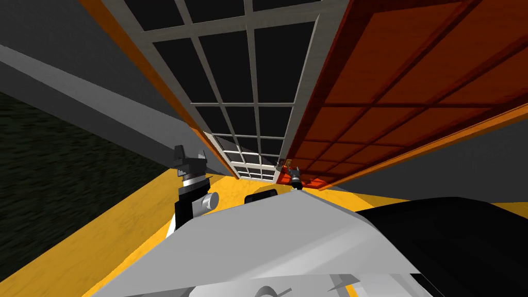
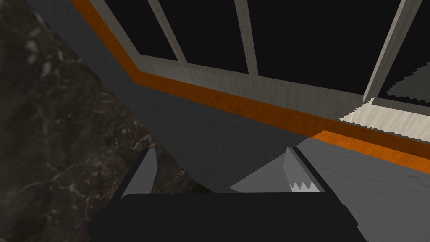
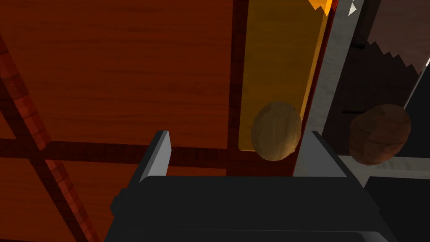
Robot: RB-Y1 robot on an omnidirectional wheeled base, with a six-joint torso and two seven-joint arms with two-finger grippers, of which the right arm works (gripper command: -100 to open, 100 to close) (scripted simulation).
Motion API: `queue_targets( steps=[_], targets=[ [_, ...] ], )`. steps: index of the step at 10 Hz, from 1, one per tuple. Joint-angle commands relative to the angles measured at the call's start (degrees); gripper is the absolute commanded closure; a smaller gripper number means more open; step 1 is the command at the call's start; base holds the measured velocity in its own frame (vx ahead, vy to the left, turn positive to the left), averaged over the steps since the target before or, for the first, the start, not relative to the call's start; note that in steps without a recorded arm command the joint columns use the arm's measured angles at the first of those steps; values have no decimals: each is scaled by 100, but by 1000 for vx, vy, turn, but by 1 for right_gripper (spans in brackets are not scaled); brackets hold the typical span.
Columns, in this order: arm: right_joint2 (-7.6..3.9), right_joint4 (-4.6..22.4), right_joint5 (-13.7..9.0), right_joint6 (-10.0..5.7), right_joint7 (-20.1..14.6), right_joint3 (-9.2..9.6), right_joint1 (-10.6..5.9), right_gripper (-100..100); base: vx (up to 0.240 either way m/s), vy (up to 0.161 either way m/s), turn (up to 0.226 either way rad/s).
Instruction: Pull the door open
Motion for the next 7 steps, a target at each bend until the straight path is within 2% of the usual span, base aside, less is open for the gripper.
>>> queue_targets(
  steps=[1, 2, 3, 4, 7],
  targets=[
    [77, -117, 19, 48, -8, 91, -124, -100, 142, -33, 73],
    [93, -128, 21, 45, -5, 113, -166, -100, 160, -42, 93],
    [122, -262, 36, 116, -40, 119, -59, -100, 57, -15, -1],
    [122, -262, 36, 116, -40, 119, -59, 100, -22, 13, -5],
    [122, -262, 36, 116, -40, 119, -59, 100, -14, 5, 8]
  ],
)
